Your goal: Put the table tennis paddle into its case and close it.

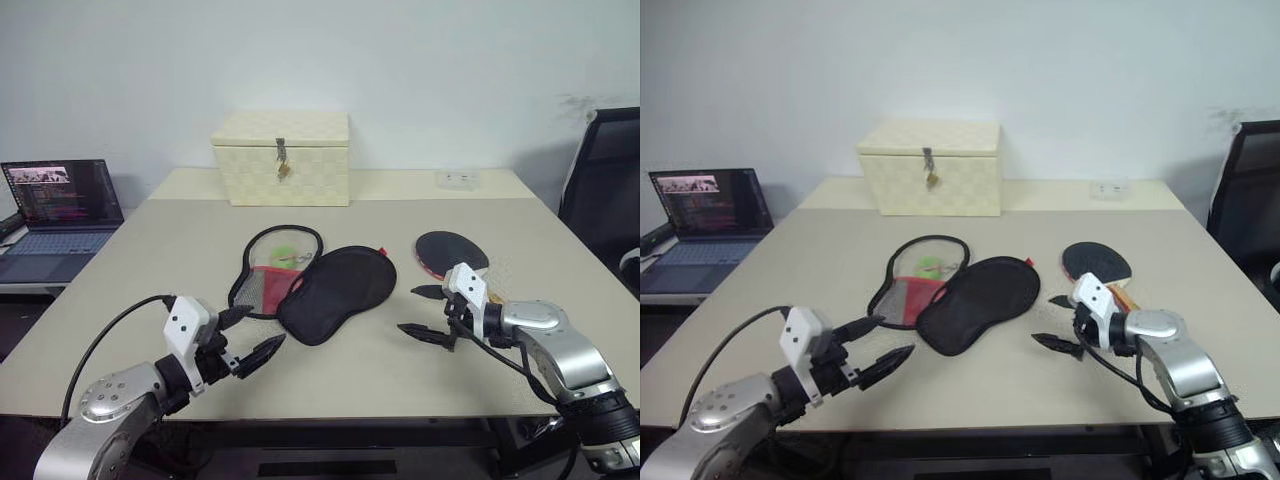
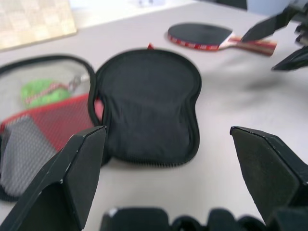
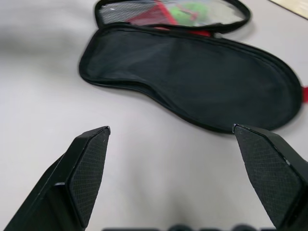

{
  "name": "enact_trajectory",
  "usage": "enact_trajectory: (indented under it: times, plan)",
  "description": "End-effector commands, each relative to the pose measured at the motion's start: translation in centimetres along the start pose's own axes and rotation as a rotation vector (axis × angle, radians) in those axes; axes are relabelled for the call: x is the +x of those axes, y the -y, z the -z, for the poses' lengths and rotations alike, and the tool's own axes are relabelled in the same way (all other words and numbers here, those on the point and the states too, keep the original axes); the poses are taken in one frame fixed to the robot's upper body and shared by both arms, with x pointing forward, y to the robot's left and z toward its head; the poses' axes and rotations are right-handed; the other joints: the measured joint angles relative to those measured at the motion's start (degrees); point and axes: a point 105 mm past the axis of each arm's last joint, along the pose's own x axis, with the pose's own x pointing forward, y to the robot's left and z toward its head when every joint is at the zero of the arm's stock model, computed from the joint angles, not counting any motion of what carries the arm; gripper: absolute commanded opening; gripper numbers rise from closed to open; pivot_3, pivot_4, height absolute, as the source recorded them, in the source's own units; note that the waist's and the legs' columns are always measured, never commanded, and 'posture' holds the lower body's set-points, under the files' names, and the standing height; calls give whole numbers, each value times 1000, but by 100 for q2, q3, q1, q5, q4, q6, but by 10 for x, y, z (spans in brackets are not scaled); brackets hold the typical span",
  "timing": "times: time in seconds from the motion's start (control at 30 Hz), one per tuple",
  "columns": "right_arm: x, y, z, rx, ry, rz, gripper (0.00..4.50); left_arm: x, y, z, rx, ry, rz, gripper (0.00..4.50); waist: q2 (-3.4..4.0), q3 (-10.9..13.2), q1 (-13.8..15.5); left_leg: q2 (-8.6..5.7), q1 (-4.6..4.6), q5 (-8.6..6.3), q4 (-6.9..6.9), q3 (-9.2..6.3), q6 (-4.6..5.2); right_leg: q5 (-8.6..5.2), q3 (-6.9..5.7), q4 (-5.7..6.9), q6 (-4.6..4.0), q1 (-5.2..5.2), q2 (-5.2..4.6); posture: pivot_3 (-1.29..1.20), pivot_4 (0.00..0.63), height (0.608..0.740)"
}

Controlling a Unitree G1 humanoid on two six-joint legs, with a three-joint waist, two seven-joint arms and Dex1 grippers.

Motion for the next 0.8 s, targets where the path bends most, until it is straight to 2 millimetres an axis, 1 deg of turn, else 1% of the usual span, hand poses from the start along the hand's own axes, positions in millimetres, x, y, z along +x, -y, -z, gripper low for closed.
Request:
enact_trajectory:
  times: [0.03,0.13,0.2,0.33,0.4,0.47,0.53,0.63,0.67,0.73,0.8]
  plan:
    - [2,-8,-10,-19,21,-34,4487,-2,3,-13,41,44,-8,4500,0,0,1,0,0,0,1,1,0,0,1,0,0,1,-1,0,150,740]
    - [8,-9,-7,-31,11,-25,4487,0,3,-6,55,28,2,4500,0,0,0,-1,2,0,5,2,0,1,2,1,1,2,-1,0,150,740]
    - [9,-11,-11,-32,17,-26,4487,1,3,-6,58,24,10,4500,0,0,1,0,2,0,5,2,0,1,2,1,1,2,0,0,150,740]
    - [-3,-15,-28,-40,44,-26,4487,11,10,0,29,-5,156,4500,0,0,9,-2,-1,0,3,1,0,1,0,0,1,0,0,0,150,740]
    - [-7,-22,-36,-31,57,-35,4487,16,6,3,53,-31,209,4500,0,0,18,-3,-1,0,3,-1,0,0,-4,0,1,1,2,0,150,740]
    - [-13,-29,-41,0,67,-57,4487,28,2,5,98,-56,265,4500,0,0,23,-5,-1,0,3,-2,0,0,-4,0,1,2,4,0,150,740]
    - [-13,-37,-44,22,73,-74,4487,33,-2,8,135,-73,300,4500,-2,-1,20,-5,-1,0,4,-3,0,0,-6,1,1,3,6,0,150,740]
    - [-13,-46,-42,34,73,-90,4487,49,-9,11,199,-75,338,4500,-2,-1,15,-4,-3,0,1,2,0,0,-3,-2,1,-1,6,0,150,740]
    - [-9,-52,-43,37,75,-92,4487,46,-13,13,211,-77,342,4500,-2,-1,10,-6,-3,0,1,2,0,0,-3,-2,1,-2,6,0,150,740]
    - [-13,-52,-39,46,69,-78,4487,64,-8,18,233,-97,431,4500,-2,-1,5,-4,-5,0,0,8,0,1,-2,-1,1,-7,8,0,150,740]
    - [-16,-50,-35,49,62,-52,4487,77,-1,25,259,-135,524,4500,-3,-1,15,-14,-9,0,4,5,1,1,-7,1,1,-9,15,0,150,740]
